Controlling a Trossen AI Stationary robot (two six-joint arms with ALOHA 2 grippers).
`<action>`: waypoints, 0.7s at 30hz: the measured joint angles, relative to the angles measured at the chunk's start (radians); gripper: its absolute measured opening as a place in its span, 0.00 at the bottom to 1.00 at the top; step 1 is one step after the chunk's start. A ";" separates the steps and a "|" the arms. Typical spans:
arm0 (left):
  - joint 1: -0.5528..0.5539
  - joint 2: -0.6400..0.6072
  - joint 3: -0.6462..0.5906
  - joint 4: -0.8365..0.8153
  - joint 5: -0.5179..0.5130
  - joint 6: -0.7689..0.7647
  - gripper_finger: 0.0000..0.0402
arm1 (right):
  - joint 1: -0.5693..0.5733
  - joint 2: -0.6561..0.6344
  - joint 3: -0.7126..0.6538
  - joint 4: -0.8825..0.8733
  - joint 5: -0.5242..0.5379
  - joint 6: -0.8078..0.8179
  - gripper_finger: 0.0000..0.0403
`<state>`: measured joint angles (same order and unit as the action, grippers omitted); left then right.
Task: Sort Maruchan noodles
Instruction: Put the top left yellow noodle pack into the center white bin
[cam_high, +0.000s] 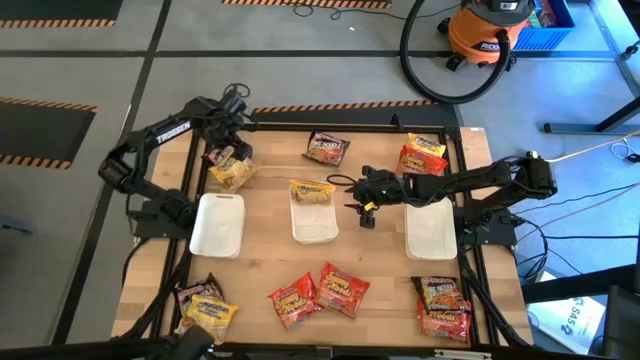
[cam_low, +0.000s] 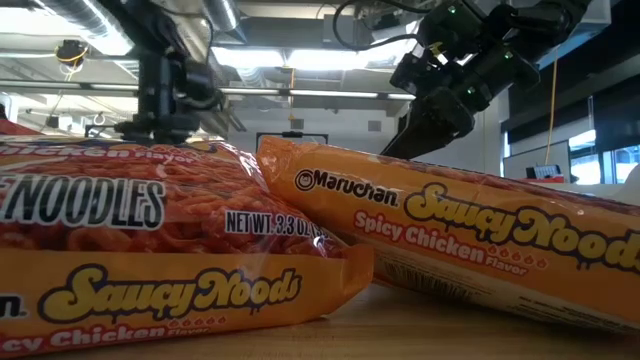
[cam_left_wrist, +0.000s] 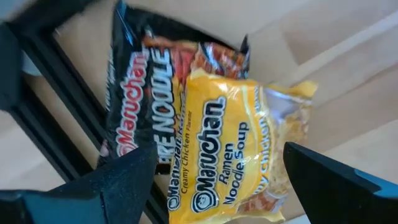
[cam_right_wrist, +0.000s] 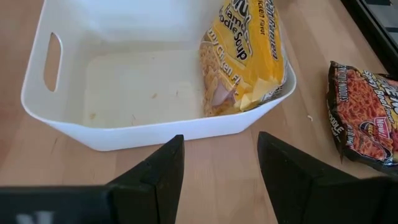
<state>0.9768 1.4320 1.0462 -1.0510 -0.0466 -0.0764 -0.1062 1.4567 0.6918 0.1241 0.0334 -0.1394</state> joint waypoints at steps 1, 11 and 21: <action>0.001 0.019 0.000 -0.005 0.003 0.002 0.85 | 0.000 0.000 0.000 0.000 0.000 0.000 0.45; 0.029 0.170 0.000 -0.013 0.090 0.072 0.85 | 0.000 0.000 0.000 0.000 -0.031 -0.001 0.45; 0.053 0.205 0.000 -0.012 0.157 0.113 0.85 | 0.001 0.000 0.000 0.002 -0.077 0.000 0.45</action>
<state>1.0302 1.6371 1.0458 -1.0626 0.1107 0.0365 -0.1051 1.4567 0.6918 0.1260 -0.0437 -0.1398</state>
